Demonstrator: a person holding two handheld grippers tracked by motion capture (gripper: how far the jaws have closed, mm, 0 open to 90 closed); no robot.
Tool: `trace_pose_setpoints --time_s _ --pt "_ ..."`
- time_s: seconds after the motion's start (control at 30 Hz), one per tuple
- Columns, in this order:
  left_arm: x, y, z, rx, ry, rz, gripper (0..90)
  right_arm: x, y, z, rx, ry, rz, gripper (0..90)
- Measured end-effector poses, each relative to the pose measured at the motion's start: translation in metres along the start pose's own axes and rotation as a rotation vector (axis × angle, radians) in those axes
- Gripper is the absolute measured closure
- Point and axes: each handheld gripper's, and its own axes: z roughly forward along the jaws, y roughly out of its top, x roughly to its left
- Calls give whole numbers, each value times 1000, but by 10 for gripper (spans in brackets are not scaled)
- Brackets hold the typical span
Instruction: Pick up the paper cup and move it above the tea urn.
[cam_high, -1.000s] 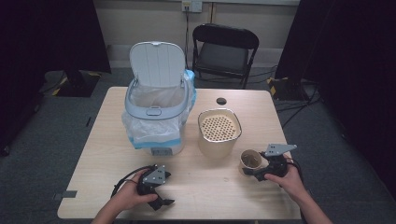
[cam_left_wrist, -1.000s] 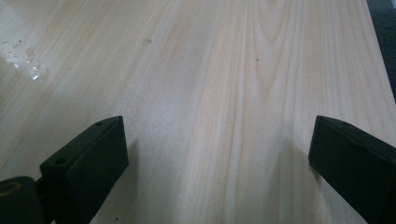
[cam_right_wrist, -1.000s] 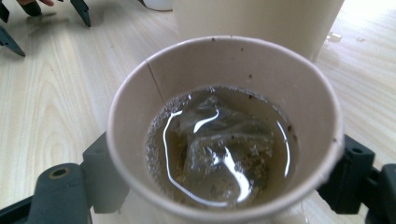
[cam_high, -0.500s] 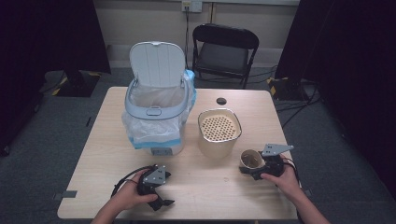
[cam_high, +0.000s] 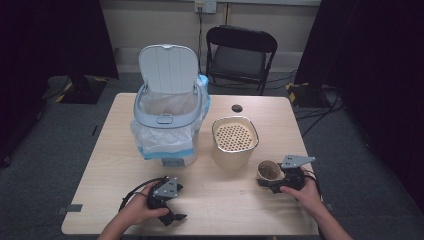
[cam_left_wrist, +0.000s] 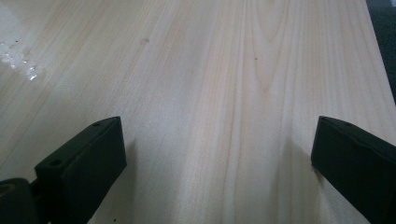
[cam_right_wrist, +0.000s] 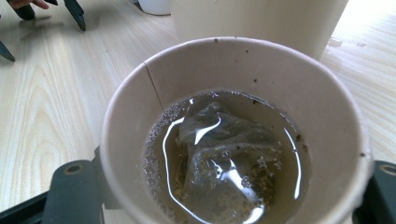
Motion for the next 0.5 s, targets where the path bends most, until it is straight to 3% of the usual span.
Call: trace_pose_setpoints --time_s 0.5 --pt "0 0 0 0 0 3 21 -16 11 -8 57 -57 6 260"
